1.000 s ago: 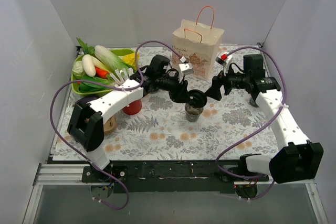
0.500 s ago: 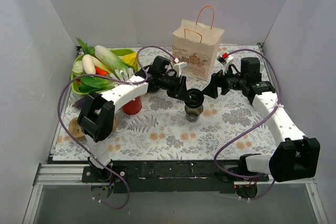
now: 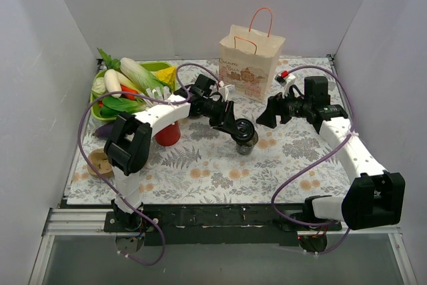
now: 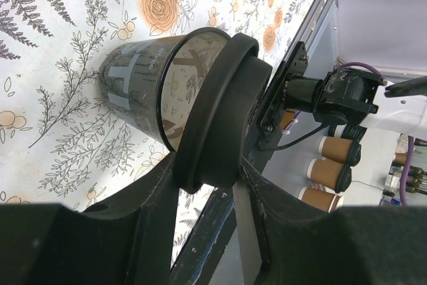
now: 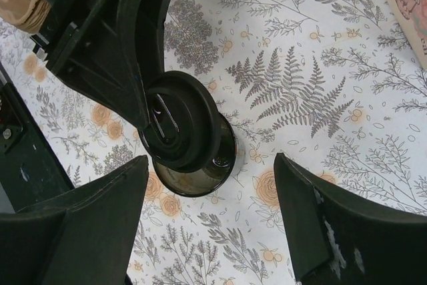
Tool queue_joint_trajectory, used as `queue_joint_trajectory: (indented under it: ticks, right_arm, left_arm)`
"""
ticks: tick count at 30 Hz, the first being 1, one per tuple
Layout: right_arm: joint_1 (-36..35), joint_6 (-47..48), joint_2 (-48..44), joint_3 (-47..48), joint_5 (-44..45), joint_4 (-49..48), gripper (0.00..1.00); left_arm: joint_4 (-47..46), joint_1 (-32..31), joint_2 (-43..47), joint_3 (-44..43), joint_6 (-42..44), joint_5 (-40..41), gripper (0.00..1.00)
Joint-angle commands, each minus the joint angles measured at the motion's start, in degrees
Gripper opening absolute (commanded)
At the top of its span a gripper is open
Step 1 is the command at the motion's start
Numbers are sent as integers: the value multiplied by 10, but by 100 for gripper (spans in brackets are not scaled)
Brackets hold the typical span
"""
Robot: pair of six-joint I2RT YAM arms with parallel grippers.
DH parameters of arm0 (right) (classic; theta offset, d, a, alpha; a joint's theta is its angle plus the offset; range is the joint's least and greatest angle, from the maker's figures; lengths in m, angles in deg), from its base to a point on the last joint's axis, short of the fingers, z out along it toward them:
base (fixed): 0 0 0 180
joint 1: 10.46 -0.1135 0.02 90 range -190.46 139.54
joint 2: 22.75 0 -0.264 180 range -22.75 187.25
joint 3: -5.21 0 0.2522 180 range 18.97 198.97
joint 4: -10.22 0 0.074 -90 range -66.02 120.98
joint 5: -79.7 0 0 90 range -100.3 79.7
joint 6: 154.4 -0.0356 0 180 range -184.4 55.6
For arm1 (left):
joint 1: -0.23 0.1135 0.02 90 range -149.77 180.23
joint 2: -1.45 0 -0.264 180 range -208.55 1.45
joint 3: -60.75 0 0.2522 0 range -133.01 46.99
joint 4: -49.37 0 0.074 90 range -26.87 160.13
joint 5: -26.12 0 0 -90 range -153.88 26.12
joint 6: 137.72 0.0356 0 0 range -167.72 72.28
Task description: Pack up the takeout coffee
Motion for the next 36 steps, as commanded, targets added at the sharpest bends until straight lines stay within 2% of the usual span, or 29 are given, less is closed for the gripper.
queue_joint_trajectory:
  ticks: [1,8,10,14,26,32,36]
  right_arm:
    - [2,10,9,-4,-13,6,83]
    - [3,35,24,-27,-3,14,83]
    - [3,35,31,-35,0,14,83]
    - [4,19,45,-55,-39,10,84]
    - [4,-58,72,-109,-134,-50,84]
    - [4,-74,74,-112,-124,-57,84]
    - [4,-98,80,-116,-118,-71,84]
  left_arm:
    - [2,6,10,-7,-4,-31,16]
    - [-1,5,-7,-11,-4,-55,23]
    - [-1,5,-9,-11,-3,-59,27]
    - [-2,6,-11,-10,-6,-61,33]
    - [-1,4,-14,-14,-2,-61,40]
    - [-1,4,-5,-14,2,-54,41]
    - [1,3,-2,-14,3,-27,46]
